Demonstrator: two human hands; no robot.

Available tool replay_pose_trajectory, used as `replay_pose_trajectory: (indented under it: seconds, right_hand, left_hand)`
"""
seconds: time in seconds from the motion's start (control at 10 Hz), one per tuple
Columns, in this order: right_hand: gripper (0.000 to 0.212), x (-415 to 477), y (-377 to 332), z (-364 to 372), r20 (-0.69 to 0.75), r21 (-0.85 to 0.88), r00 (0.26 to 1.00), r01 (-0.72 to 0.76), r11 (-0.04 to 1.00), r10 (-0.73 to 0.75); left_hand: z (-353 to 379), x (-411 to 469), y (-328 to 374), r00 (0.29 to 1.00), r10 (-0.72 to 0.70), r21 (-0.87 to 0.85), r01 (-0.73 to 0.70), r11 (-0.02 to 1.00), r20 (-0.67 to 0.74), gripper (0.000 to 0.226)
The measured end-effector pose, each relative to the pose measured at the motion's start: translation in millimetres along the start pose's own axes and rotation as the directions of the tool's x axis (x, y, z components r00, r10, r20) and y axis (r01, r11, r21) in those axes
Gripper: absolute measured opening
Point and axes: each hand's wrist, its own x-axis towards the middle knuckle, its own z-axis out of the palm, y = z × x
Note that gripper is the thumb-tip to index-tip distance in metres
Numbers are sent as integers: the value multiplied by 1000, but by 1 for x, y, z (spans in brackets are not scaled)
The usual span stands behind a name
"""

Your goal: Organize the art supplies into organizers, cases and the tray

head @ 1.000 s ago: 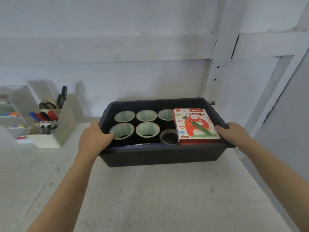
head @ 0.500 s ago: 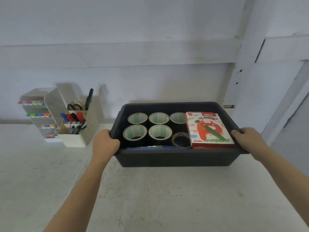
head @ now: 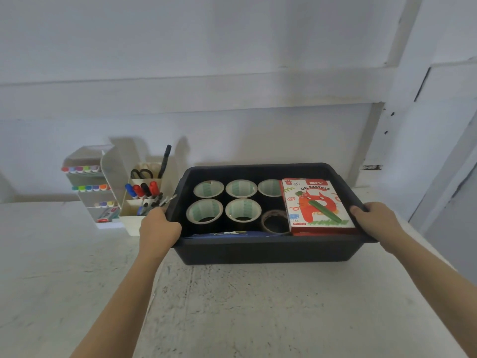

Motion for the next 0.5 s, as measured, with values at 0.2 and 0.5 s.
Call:
replay_pose_trajectory:
  seconds: [0.2, 0.5]
  right_hand:
    - [30, -10, -11, 9, -3, 5, 1000, -21, 1000, 21]
    - [53, -34, -35, 4, -189, 17, 973, 135, 991, -130]
  left_hand:
    - [-8, 4, -13, 1000, -6, -27, 6, 1000, -19, 27]
    - [-27, -7, -18, 999, 22, -40, -21, 999, 27, 47]
